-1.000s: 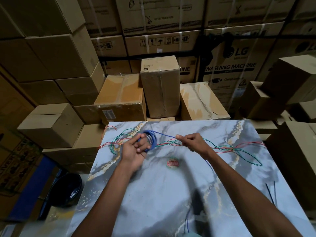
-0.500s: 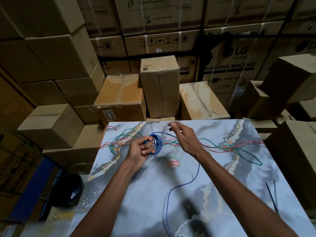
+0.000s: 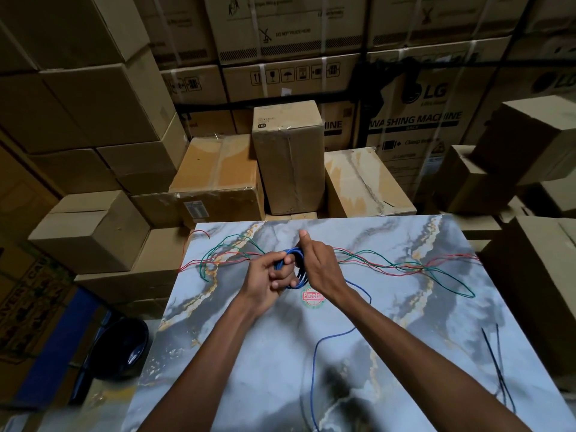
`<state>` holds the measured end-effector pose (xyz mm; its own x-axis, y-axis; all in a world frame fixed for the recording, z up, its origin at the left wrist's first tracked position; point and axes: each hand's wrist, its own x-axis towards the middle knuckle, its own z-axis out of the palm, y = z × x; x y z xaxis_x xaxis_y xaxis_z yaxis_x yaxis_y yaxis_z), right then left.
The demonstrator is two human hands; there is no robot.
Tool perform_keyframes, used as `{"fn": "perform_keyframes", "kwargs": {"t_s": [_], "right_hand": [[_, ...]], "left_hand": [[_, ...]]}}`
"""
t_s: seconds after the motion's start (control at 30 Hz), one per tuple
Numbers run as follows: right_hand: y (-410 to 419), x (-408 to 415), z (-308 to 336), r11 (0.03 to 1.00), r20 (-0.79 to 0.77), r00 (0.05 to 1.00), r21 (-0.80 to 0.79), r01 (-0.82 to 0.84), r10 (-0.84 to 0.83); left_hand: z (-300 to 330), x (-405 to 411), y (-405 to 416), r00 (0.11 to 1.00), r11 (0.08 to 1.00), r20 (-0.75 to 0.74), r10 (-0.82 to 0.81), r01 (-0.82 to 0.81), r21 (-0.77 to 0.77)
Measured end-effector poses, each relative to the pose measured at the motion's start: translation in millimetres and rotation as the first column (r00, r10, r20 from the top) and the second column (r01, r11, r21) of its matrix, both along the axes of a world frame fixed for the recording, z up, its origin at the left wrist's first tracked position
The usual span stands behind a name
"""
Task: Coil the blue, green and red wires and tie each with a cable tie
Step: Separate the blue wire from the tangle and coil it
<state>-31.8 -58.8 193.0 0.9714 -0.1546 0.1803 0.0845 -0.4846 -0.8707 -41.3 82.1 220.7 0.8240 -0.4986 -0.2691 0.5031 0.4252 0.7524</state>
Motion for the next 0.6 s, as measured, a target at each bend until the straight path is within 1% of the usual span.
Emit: {"fn": "perform_keyframes", "kwargs": {"t_s": [0.03,0.07,0.1,0.13,0.17,0.2,0.23,0.27,0.3,0.33,0.37,0.47,0.53,0.6], "right_hand": [[-1.0,0.8,-0.6,1.0,-0.006,1.0,0.019,0.009,-0.009],[-0.7,-1.4,1.7,1.0,-0.046,0.999,0.026,0.008,-0.006],[-2.9,-3.1,1.4,1.0,-0.025,1.0,0.003,-0.009,0.009],[-5.7,-6.0,4.5,0.998,-0.07,0.995,0.029,-0.064,0.066],[-10.5,1.1,-5.5,0.996,-0.105,0.992,0.047,-0.071,0.076],[-13.7,5.2,-15.2,0.998,0.006,0.999,-0.037,-0.052,0.052],[-17.3,8.7,-26.9,0.999,0.107,0.994,-0.031,-0.03,0.033],[-17.7,10.4,-29.4,0.999,0.06,0.997,-0.005,-0.053,0.053],[-18.5,13.1,-26.7,0.987,0.011,0.996,0.133,-0.089,0.089],[-14.0,7.3,-16.6,0.989,-0.054,0.998,0.141,-0.034,0.042],[-15.9,10.5,-23.2,0.995,-0.081,0.997,0.102,0.016,-0.007],[-27.8,3.6,-13.6,0.993,-0.092,0.992,0.097,-0.074,0.083],[-44.3,-1.7,-13.8,0.991,-0.088,0.99,0.076,-0.106,0.113],[-61.0,-5.9,-19.2,0.985,-0.119,0.98,0.086,-0.152,0.162]], "left_hand": [[0.1,-0.1,-2.3,1.0,1.0,-0.004,0.007,-0.007,0.012],[0.3,-0.2,-5.2,1.0,1.0,-0.008,0.015,-0.014,0.024],[0.3,-0.5,-7.9,1.0,0.999,-0.015,0.023,-0.023,0.035],[0.1,-0.8,-11.0,0.999,0.998,-0.02,0.032,-0.031,0.047],[-0.4,-0.9,-14.0,0.999,0.997,-0.024,0.04,-0.038,0.061],[-1.0,-0.8,-17.3,0.999,0.996,-0.025,0.045,-0.043,0.079],[-2.1,-0.6,-20.3,0.998,0.994,-0.027,0.048,-0.046,0.099],[-3.8,-0.3,-22.8,0.998,0.992,-0.032,0.052,-0.048,0.117],[-6.5,0.2,-23.8,0.998,0.991,-0.041,0.055,-0.049,0.127],[-9.2,0.8,-24.2,0.997,0.99,-0.048,0.058,-0.051,0.133],[-12.3,1.7,-23.5,0.997,0.988,-0.049,0.062,-0.054,0.145],[-17.3,4.5,-16.2,0.995,0.979,-0.037,0.092,-0.083,0.184],[-16.6,7.9,-6.6,0.99,0.985,-0.066,0.127,-0.118,0.123],[-15.3,14.3,7.3,0.979,0.985,-0.108,0.175,-0.175,0.011]]}}
